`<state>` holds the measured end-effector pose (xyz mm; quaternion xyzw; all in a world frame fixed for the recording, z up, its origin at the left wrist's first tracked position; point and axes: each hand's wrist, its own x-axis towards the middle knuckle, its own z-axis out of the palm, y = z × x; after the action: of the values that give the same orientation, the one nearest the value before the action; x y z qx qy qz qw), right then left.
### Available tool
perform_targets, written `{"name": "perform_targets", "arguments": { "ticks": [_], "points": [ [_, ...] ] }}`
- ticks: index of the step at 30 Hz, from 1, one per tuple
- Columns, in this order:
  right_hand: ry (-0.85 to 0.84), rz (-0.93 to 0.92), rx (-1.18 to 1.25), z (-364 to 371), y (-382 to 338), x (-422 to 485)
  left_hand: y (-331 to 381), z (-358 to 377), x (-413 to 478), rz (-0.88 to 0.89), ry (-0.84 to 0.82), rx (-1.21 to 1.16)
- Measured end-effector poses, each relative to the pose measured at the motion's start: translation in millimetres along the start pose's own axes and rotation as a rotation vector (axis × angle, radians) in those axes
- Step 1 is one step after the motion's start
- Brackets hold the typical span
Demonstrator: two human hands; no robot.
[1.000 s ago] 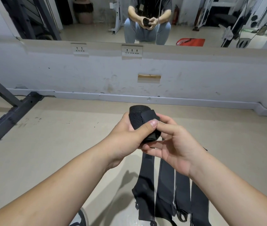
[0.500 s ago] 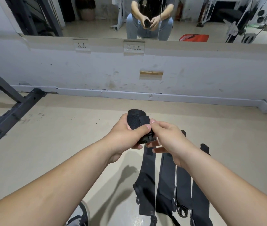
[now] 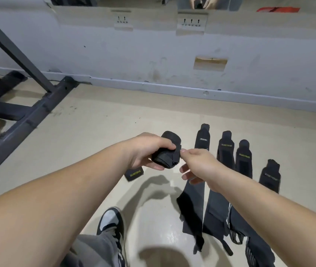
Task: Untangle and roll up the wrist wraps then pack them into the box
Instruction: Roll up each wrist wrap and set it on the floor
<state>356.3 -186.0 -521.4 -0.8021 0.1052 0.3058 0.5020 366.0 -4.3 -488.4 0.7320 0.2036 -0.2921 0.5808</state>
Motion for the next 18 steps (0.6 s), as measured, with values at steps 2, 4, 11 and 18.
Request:
{"name": "perform_targets", "arguments": {
  "ticks": [2,4,11,18],
  "points": [
    [-0.046,0.014,-0.054,18.2,7.0,21.3,-15.0,-7.8,20.6,-0.054,0.068,0.113],
    [-0.09,0.043,-0.097,37.6,16.4,42.7,-39.0,-10.4,42.8,-0.111,0.125,0.221],
    [-0.158,0.179,-0.127,80.7,61.7,115.1,-154.5,-5.7,143.6,-0.14,0.246,0.634],
    [-0.152,0.315,-0.067,98.4,93.1,168.8,-202.9,-11.0,212.9,-0.147,0.193,1.024]
  ]
}}
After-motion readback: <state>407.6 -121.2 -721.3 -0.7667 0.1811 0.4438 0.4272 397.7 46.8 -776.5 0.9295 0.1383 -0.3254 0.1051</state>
